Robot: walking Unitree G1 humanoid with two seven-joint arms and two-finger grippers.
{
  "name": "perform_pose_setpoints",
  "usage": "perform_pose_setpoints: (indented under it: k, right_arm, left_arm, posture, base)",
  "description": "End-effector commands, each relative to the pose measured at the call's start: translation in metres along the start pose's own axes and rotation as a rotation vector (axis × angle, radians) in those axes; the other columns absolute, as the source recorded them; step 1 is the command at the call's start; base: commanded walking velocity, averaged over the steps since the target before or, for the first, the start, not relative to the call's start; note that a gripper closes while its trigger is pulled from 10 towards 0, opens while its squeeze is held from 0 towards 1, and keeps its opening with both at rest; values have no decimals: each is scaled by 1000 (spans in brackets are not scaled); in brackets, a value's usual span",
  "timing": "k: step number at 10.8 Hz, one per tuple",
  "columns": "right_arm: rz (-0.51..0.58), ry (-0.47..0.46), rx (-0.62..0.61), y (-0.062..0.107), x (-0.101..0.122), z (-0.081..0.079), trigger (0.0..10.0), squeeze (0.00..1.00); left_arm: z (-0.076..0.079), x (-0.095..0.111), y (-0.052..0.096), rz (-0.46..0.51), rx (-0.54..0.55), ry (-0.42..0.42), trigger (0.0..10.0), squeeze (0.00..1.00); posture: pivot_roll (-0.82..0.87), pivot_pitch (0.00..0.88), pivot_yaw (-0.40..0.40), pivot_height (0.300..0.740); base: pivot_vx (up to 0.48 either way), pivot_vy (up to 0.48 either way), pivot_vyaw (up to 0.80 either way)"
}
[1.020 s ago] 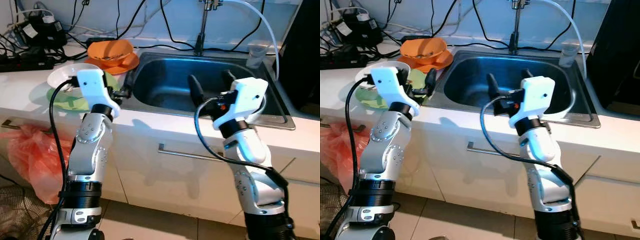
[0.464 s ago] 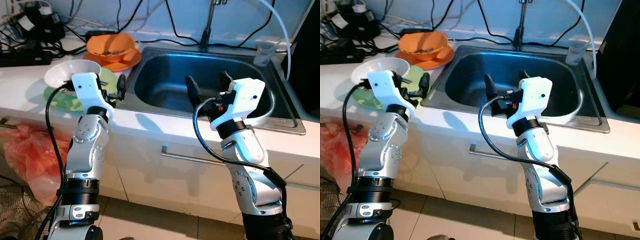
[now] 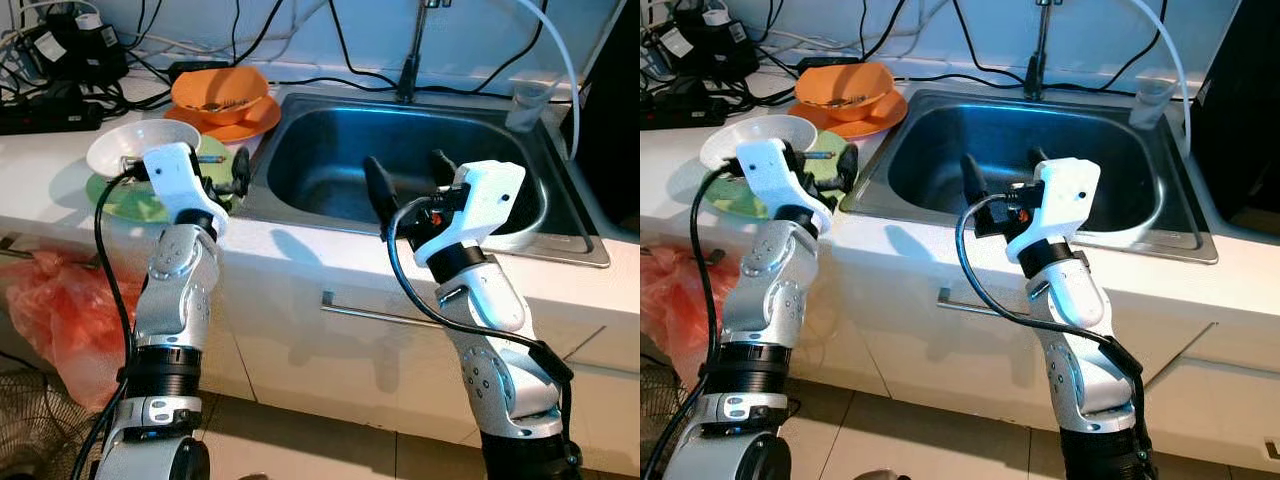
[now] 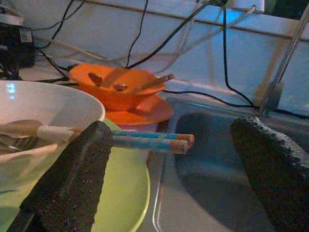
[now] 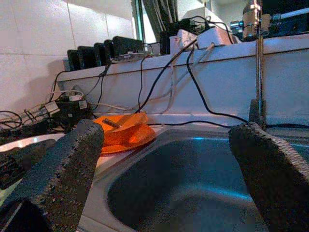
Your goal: Kitchen organization
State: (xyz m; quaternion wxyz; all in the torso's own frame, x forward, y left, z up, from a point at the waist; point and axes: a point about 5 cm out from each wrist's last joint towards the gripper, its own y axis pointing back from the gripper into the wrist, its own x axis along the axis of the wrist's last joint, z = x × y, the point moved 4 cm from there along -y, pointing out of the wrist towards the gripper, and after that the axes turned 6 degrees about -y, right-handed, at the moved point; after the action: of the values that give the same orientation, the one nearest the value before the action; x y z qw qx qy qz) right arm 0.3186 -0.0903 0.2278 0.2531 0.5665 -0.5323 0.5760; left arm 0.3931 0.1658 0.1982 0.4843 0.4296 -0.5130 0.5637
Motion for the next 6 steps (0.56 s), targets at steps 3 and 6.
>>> perform_pose_setpoints:
  k: [3, 6]
  right_arm:
    - [-8, -20, 7, 1, -1, -3, 10000, 0]
    - [-10, -33, 4, 0, -3, -2, 10000, 0]
  left_arm:
    - [-9, 12, -10, 19, 23, -91, 10000, 0]
    - [-21, 10, -9, -2, 46, -49, 10000, 0]
  posture:
    - [66, 56, 50, 740]
    - [81, 53, 48, 740]
  base:
    - [0, 0, 0]
    - [0, 0, 0]
